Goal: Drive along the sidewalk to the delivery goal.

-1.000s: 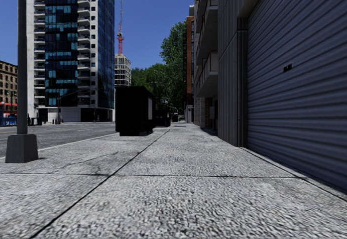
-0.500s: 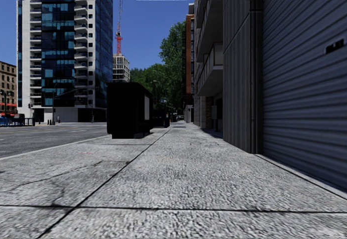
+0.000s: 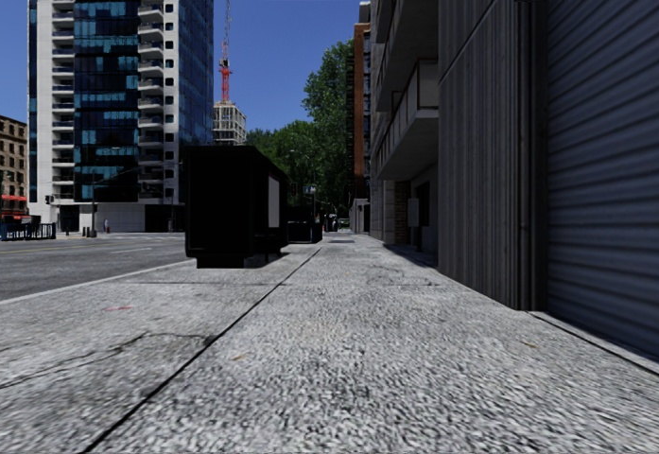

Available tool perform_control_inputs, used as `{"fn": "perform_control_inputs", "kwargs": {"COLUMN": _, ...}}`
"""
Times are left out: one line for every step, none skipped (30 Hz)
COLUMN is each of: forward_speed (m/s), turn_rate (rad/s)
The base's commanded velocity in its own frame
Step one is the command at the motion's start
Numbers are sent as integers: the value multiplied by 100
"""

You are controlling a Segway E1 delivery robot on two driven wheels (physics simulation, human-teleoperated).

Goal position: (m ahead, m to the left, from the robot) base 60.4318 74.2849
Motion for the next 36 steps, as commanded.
{"fn": "perform_control_inputs", "kwargs": {"forward_speed": 195, "turn_rate": 0}}
{"fn": "perform_control_inputs", "kwargs": {"forward_speed": 195, "turn_rate": 0}}
{"fn": "perform_control_inputs", "kwargs": {"forward_speed": 195, "turn_rate": 0}}
{"fn": "perform_control_inputs", "kwargs": {"forward_speed": 195, "turn_rate": 0}}
{"fn": "perform_control_inputs", "kwargs": {"forward_speed": 195, "turn_rate": 0}}
{"fn": "perform_control_inputs", "kwargs": {"forward_speed": 195, "turn_rate": 0}}
{"fn": "perform_control_inputs", "kwargs": {"forward_speed": 195, "turn_rate": 0}}
{"fn": "perform_control_inputs", "kwargs": {"forward_speed": 195, "turn_rate": 0}}
{"fn": "perform_control_inputs", "kwargs": {"forward_speed": 195, "turn_rate": 0}}
{"fn": "perform_control_inputs", "kwargs": {"forward_speed": 195, "turn_rate": 0}}
{"fn": "perform_control_inputs", "kwargs": {"forward_speed": 195, "turn_rate": 0}}
{"fn": "perform_control_inputs", "kwargs": {"forward_speed": 195, "turn_rate": 0}}
{"fn": "perform_control_inputs", "kwargs": {"forward_speed": 195, "turn_rate": 0}}
{"fn": "perform_control_inputs", "kwargs": {"forward_speed": 195, "turn_rate": 0}}
{"fn": "perform_control_inputs", "kwargs": {"forward_speed": 195, "turn_rate": 0}}
{"fn": "perform_control_inputs", "kwargs": {"forward_speed": 195, "turn_rate": 0}}
{"fn": "perform_control_inputs", "kwargs": {"forward_speed": 195, "turn_rate": 0}}
{"fn": "perform_control_inputs", "kwargs": {"forward_speed": 195, "turn_rate": 0}}
{"fn": "perform_control_inputs", "kwargs": {"forward_speed": 195, "turn_rate": 0}}
{"fn": "perform_control_inputs", "kwargs": {"forward_speed": 195, "turn_rate": 0}}
{"fn": "perform_control_inputs", "kwargs": {"forward_speed": 195, "turn_rate": 0}}
{"fn": "perform_control_inputs", "kwargs": {"forward_speed": 195, "turn_rate": 0}}
{"fn": "perform_control_inputs", "kwargs": {"forward_speed": 195, "turn_rate": 0}}
{"fn": "perform_control_inputs", "kwargs": {"forward_speed": 194, "turn_rate": 0}}
{"fn": "perform_control_inputs", "kwargs": {"forward_speed": 194, "turn_rate": 0}}
{"fn": "perform_control_inputs", "kwargs": {"forward_speed": 194, "turn_rate": 0}}
{"fn": "perform_control_inputs", "kwargs": {"forward_speed": 194, "turn_rate": 0}}
{"fn": "perform_control_inputs", "kwargs": {"forward_speed": 194, "turn_rate": 0}}
{"fn": "perform_control_inputs", "kwargs": {"forward_speed": 194, "turn_rate": 0}}
{"fn": "perform_control_inputs", "kwargs": {"forward_speed": 194, "turn_rate": 0}}
{"fn": "perform_control_inputs", "kwargs": {"forward_speed": 194, "turn_rate": 0}}
{"fn": "perform_control_inputs", "kwargs": {"forward_speed": 194, "turn_rate": 0}}
{"fn": "perform_control_inputs", "kwargs": {"forward_speed": 194, "turn_rate": 0}}
{"fn": "perform_control_inputs", "kwargs": {"forward_speed": 194, "turn_rate": 0}}
{"fn": "perform_control_inputs", "kwargs": {"forward_speed": 194, "turn_rate": 0}}
{"fn": "perform_control_inputs", "kwargs": {"forward_speed": 192, "turn_rate": 0}}
